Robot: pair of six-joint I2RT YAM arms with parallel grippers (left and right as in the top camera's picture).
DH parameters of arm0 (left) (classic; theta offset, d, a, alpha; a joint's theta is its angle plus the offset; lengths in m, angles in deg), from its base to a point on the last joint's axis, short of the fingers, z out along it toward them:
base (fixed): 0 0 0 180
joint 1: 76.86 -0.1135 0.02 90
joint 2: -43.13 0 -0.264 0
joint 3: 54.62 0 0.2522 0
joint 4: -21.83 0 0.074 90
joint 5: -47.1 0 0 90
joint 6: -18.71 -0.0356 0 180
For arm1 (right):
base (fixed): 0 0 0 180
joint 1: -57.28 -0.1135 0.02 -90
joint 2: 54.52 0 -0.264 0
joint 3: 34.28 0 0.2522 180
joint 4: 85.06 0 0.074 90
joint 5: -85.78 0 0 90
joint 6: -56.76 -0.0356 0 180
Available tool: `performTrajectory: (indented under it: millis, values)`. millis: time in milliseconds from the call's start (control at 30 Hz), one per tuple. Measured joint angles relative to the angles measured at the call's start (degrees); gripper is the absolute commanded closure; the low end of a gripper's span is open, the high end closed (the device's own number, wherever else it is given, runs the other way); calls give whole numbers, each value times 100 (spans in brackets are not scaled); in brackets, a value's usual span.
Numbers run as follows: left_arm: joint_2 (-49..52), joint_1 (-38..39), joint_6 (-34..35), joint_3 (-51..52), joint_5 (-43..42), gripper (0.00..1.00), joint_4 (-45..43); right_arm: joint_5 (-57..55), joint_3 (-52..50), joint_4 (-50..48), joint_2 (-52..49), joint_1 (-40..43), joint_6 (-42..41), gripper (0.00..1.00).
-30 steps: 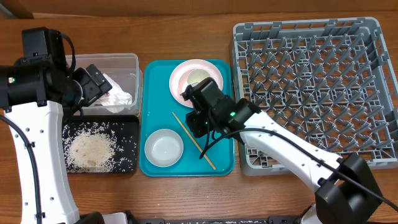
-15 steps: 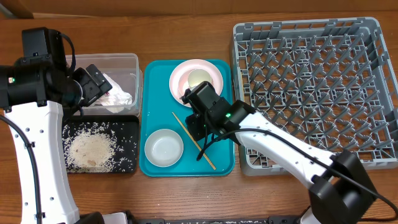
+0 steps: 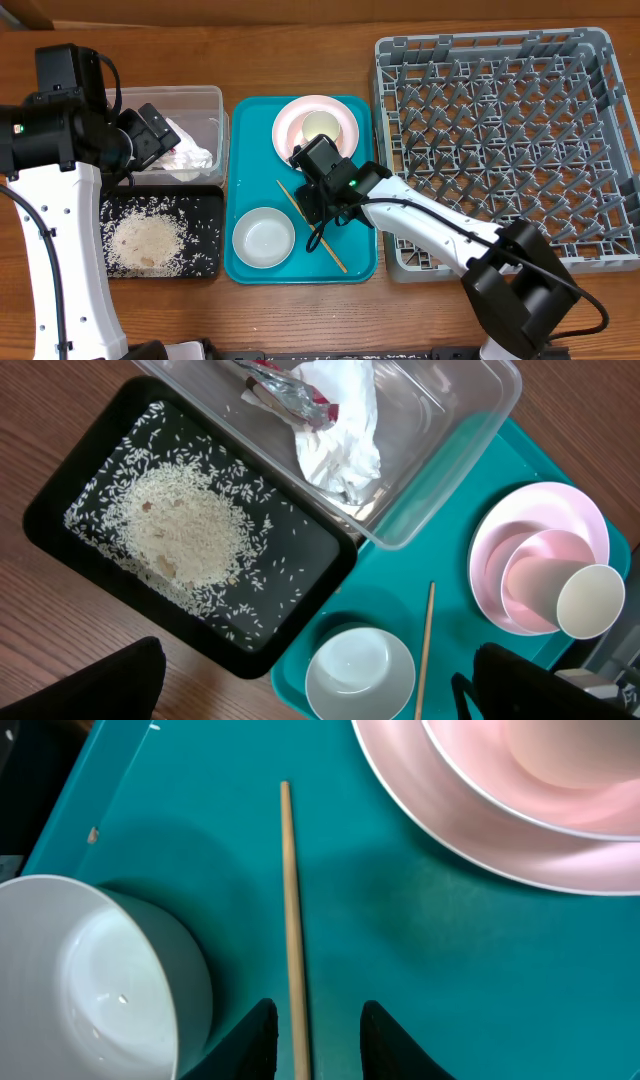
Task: Sort waste into correct bins and load items into the dishwasher
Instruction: 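Move the right gripper back over the second chopstick on the tray, then lower the right gripper and close it on the second chopstick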
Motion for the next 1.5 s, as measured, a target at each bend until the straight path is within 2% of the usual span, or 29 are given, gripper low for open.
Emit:
performTrajectory:
  millis: [467, 1333, 1500]
  values:
    - [0, 0, 0, 0, 0, 0, 0, -66, 0, -96, -31, -199, 0, 71]
    - [0, 0, 0, 0, 0, 0, 0, -238, -9, -306, -682, -457, 2, 71]
    - [0, 0, 0, 0, 0, 0, 2, -254, -9, -332, -682, -457, -4, 82]
